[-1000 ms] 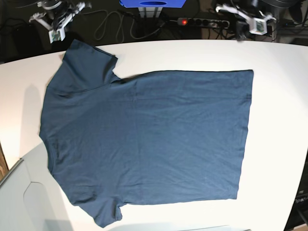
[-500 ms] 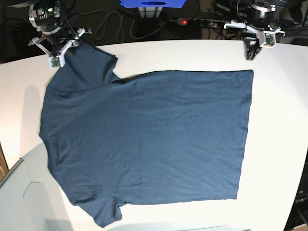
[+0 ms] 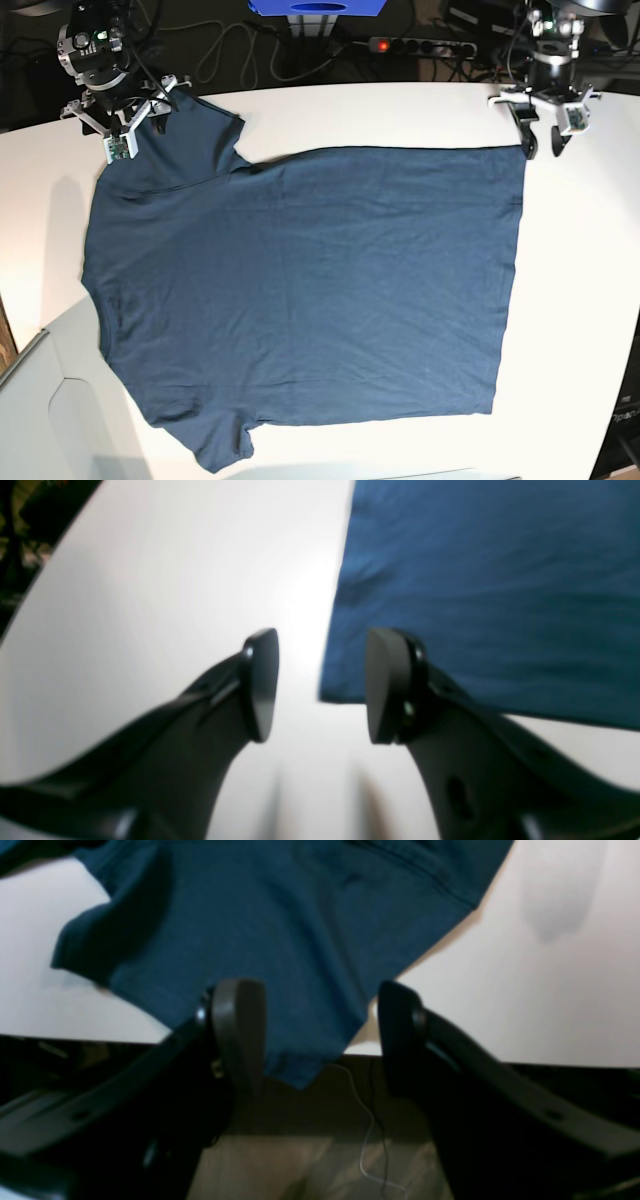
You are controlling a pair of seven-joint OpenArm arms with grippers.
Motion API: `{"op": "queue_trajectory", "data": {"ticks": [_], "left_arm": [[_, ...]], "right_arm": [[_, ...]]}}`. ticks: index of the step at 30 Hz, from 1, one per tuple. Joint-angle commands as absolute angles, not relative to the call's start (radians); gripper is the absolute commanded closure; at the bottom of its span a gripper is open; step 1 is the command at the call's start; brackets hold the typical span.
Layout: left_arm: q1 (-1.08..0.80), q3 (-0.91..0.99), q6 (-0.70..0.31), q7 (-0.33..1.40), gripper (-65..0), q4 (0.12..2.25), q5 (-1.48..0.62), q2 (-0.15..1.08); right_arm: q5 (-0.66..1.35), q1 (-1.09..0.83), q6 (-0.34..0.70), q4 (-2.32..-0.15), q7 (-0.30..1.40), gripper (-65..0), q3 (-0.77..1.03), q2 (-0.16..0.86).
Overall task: Fold the T-shirt properly
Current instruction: 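Move both grippers down to the shoulder corners of the blue shirt, then close both grippers on the shirt's shoulder corners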
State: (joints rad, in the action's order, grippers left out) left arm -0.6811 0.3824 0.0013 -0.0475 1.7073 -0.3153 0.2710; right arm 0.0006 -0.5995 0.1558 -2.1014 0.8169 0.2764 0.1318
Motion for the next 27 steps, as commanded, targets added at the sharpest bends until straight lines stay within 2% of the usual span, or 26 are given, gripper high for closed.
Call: {"op": "queue_trajectory", "data": {"ticks": [1, 10, 27], "left_arm": [[-0.667, 0.389, 0.002, -0.077, -27.5, 1.699, -0.320, 0.282], [-0.549, 0.338, -0.002, -0.079, -27.7, 1.517, -0.469, 0.317], [-0.533, 0.268, -0.001, -0.079, -27.4, 1.446, -0.476, 0.329]], "right_arm": [[-0.004, -0.602, 0.171, -2.115, 0.802, -34.0, 0.280, 0.140], [-0.004, -0.608, 0.171, -2.111, 0.802, -34.0, 0.280, 0.140], [-0.004, -0.624, 0.171, -2.109, 0.802, -34.0, 0.280, 0.140]]}}
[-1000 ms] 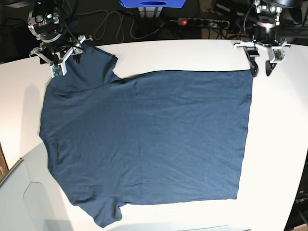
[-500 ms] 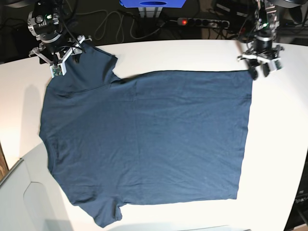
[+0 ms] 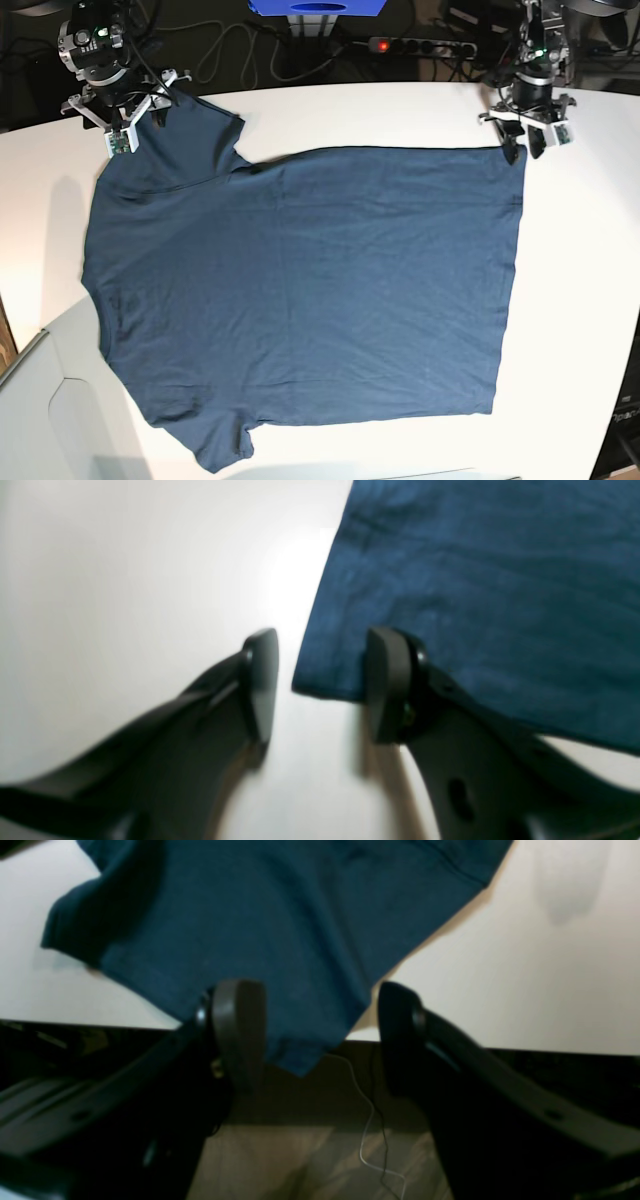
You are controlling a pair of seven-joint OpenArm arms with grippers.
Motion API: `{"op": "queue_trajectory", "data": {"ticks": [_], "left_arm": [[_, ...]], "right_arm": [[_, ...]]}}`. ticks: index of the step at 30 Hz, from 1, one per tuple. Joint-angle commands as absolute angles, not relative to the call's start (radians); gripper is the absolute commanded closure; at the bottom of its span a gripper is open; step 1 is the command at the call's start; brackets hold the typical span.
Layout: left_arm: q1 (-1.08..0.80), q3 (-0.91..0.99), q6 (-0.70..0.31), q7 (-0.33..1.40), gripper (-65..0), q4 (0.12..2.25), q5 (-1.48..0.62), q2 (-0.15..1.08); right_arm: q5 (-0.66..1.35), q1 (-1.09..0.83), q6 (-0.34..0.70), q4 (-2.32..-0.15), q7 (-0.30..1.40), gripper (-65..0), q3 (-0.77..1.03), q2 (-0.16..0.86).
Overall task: Fold the T-shirt properly
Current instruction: 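Close both grippers on the shirt's shoulder corners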
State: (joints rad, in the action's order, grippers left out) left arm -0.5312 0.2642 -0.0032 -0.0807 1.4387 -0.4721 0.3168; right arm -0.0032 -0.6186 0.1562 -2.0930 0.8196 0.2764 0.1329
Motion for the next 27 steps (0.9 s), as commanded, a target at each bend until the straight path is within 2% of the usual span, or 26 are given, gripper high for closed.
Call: {"op": "queue_trajectory", "data": {"ticks": [1, 4, 6, 8, 11, 12, 16, 24, 27], "left_arm": [[-0.533, 0.266, -0.001, -0.079, -27.4, 1.445, -0.476, 0.329], [-0.535, 0.254, -0.001, -0.079, -27.2, 1.438, -0.476, 0.329], [-0.535, 0.236, -0.001, -0.079, -24.4, 1.438, -0.476, 0.332], [-0.535, 0.231, -0.001, -0.079, -17.1, 1.438, -0.476, 0.332], [-0.535, 0.226, -0.001, -0.079, -1.8, 1.438, -0.476, 0.331], [-0.535, 0.222, -0.001, -0.079, 0.0, 1.438, -0.476, 0.331], [-0.535, 0.223, -0.001, -0.079, 0.0, 1.438, -0.476, 0.331], [-0.536, 0.225, -0.001, -0.079, 0.0, 1.440, -0.476, 0.331], [-0.535, 0.225, -0.001, -0.079, 0.0, 1.440, -0.476, 0.331]], "right_arm": [[-0.004, -0.624, 0.171, -2.109, 0.802, -34.0, 0.280, 0.140], [-0.004, -0.624, 0.171, -2.109, 0.802, -34.0, 0.280, 0.140], [-0.004, -0.624, 0.171, -2.109, 0.802, -34.0, 0.280, 0.140], [-0.004, -0.624, 0.171, -2.109, 0.802, -34.0, 0.280, 0.140], [-0.004, -0.624, 0.171, -2.109, 0.802, -34.0, 0.282, 0.140], [-0.004, -0.624, 0.171, -2.109, 0.800, -34.0, 0.282, 0.140], [-0.004, -0.624, 0.168, -2.109, 0.796, -34.5, 0.283, 0.139], [-0.002, -0.579, 0.170, -2.106, 0.796, -34.7, 0.410, 0.101], [-0.002, -0.547, 0.170, -2.051, 0.796, -34.8, 0.417, 0.105]]}}
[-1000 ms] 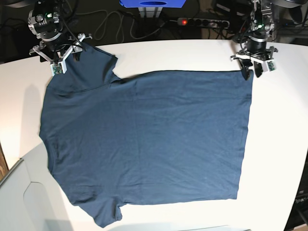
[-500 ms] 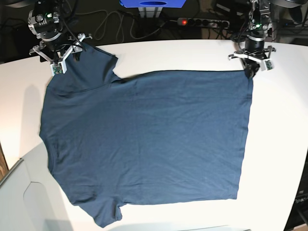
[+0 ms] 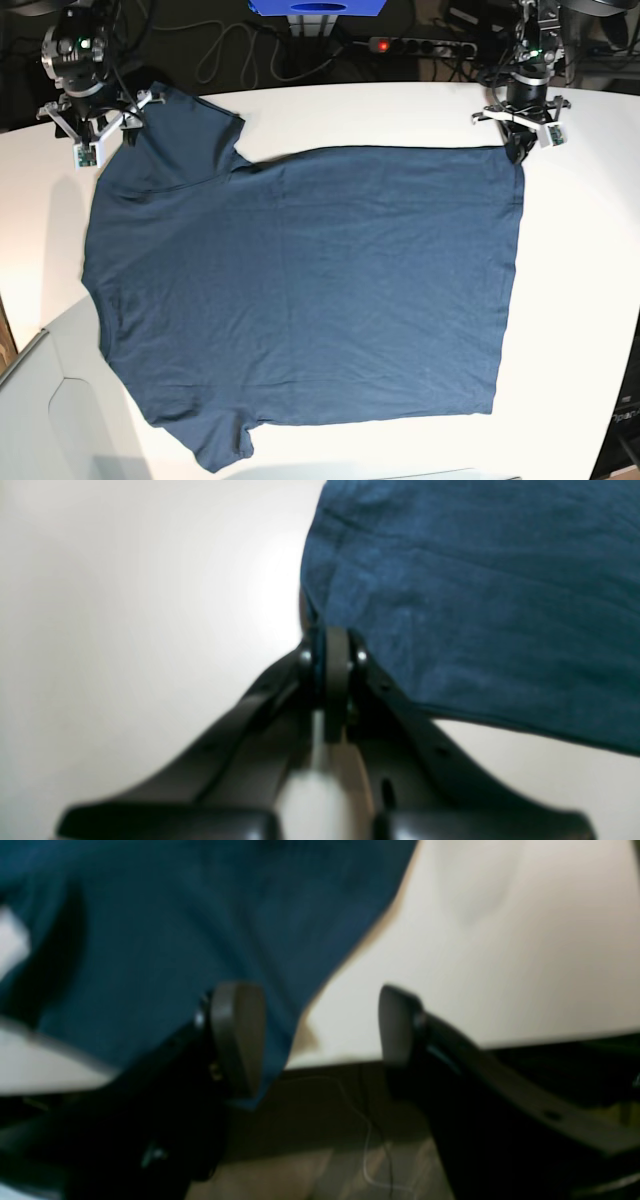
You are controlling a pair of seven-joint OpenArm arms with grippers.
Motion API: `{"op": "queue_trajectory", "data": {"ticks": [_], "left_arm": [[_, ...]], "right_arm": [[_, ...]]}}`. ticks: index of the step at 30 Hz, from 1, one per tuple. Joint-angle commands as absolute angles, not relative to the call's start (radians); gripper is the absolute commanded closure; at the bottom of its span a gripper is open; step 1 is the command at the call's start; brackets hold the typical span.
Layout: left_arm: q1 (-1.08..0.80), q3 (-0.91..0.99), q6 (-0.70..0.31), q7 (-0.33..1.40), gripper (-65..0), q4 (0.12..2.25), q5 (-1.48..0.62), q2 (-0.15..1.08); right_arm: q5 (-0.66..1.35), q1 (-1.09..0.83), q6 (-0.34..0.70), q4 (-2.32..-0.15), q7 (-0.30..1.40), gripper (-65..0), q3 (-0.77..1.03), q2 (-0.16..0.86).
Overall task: Fold the T-shirt properly
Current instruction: 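Close both grippers on the shirt's shoulder corners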
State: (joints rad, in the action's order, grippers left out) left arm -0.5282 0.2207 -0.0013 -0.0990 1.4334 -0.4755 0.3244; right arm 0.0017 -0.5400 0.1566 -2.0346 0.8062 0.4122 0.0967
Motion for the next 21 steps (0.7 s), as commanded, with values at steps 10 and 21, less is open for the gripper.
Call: {"op": "queue_trajectory", "data": {"ticks": [10, 21], "left_arm": [[-0.535, 0.225, -0.001, -0.079, 0.0, 1.440, -0.473, 0.332], [-0.535, 0.226, 0.001, -0.079, 0.0, 1.440, -0.469, 0.332]], "right_arm": [[-0.001, -0.506, 0.173, -1.890, 0.791, -34.8, 0.410, 0.105], [0.002, -0.535, 0.174, -1.923, 0.750, -35.9, 0.409, 0.105]]}}
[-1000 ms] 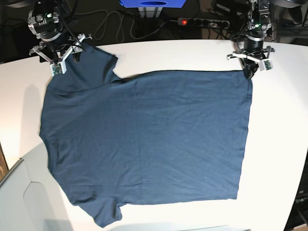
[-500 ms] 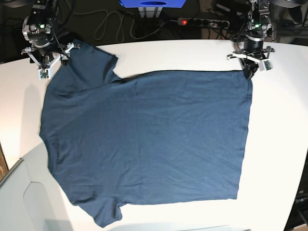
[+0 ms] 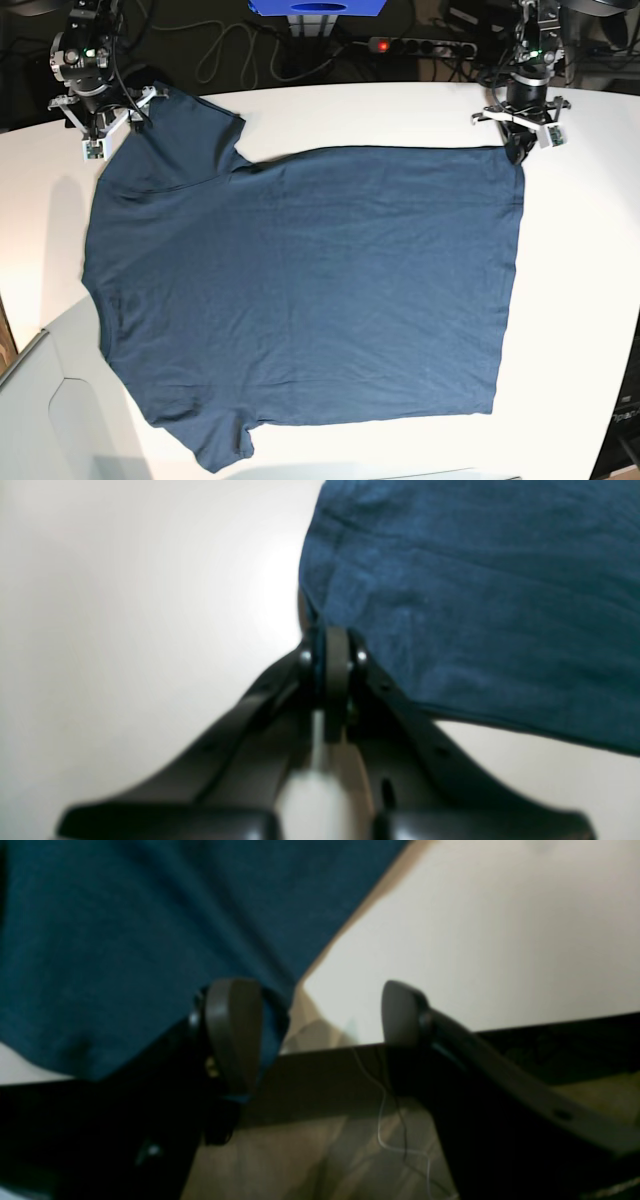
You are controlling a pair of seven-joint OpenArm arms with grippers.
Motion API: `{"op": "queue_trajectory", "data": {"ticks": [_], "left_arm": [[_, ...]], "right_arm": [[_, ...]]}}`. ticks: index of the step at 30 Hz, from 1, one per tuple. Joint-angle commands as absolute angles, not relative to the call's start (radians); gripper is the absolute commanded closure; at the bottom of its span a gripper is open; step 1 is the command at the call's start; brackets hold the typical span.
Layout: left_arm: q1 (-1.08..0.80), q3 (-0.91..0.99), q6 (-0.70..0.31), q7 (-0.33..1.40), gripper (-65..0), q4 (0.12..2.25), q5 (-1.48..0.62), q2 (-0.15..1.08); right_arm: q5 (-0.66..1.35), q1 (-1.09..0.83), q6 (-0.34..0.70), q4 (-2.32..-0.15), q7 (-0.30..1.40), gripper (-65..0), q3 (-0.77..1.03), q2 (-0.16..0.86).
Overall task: Fold the T-shirt properly
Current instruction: 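Close both grippers on the shirt's shoulder corners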
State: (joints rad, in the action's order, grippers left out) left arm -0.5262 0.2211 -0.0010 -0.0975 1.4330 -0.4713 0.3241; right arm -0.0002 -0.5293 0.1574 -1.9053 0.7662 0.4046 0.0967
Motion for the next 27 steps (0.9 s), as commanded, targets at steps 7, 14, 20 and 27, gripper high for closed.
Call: {"op": "queue_trajectory", "data": {"ticks": [7, 14, 20, 27], "left_arm": [[-0.535, 0.226, 0.001, -0.079, 0.0, 1.440, -0.469, 0.332], [-0.536, 0.226, 0.001, -0.079, 0.0, 1.440, -0.469, 0.332], [-0.538, 0.226, 0.001, -0.079, 0.0, 1.440, -0.469, 0.332], [-0.541, 0.226, 0.001, -0.079, 0.0, 1.442, -0.470, 0.332]], "right_arm": [[0.002, -0.530, 0.228, -1.897, 0.748, -36.1, 0.409, 0.101], [0.002, -0.499, 0.229, -1.840, 0.748, -35.8, 0.407, 0.101], [-0.001, -0.489, 0.229, -1.821, 0.748, -34.9, 0.337, 0.124], [-0.001, -0.484, 0.229, -1.768, 0.748, -15.0, 0.303, 0.140]]}}
